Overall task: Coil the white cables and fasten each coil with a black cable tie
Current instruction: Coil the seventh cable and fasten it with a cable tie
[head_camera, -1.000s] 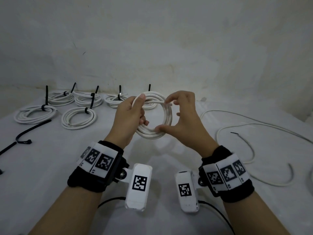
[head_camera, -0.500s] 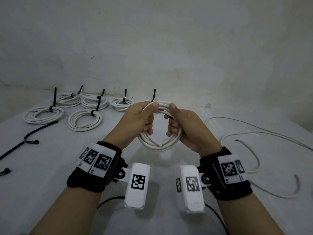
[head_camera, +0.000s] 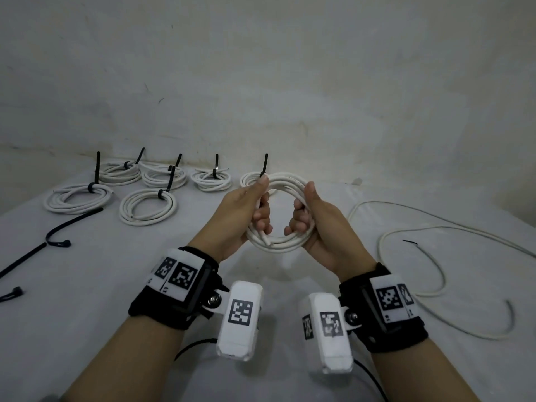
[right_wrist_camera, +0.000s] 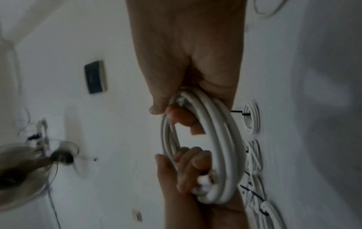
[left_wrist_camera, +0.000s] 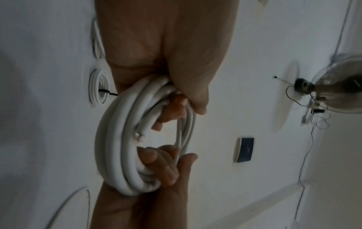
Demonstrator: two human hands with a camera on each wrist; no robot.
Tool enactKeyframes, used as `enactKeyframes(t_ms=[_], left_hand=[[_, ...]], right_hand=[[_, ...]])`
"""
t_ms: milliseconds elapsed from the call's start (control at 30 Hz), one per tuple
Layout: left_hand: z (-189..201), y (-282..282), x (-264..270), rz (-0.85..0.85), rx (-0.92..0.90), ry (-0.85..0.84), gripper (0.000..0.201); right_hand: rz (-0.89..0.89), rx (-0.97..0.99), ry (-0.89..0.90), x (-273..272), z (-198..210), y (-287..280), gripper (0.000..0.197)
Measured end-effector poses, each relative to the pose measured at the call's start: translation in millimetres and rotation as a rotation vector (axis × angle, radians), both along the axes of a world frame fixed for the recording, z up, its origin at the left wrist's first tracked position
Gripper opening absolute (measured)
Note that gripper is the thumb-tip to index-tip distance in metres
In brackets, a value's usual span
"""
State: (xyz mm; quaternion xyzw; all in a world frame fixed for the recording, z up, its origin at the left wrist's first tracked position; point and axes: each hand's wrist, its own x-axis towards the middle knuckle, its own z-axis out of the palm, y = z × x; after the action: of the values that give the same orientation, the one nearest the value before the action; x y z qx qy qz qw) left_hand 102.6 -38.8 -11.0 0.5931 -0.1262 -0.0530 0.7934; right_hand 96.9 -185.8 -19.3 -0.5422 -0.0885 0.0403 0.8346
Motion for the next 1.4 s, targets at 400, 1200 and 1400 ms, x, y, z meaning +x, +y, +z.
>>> enactKeyframes(t_ms=[400, 1200, 1400], left_hand=[[-2.6, 37.7, -1.1, 0.105, 0.247, 0.038, 0.036], [-34.7, 299.1, -48.1, 0.545, 1.666, 0.437, 0.033], [-14.1, 288.6, -58.3, 0.536, 1.511, 0.462, 0.013]], right_hand=[[0.016, 0.176, 0.055, 1.9, -12.7, 15.2, 0.033], [0.093, 0.182, 0.078, -4.0, -22.8, 32.3, 0.032], [0.095, 0.193, 0.069, -2.5, -24.1, 31.4, 0.039]])
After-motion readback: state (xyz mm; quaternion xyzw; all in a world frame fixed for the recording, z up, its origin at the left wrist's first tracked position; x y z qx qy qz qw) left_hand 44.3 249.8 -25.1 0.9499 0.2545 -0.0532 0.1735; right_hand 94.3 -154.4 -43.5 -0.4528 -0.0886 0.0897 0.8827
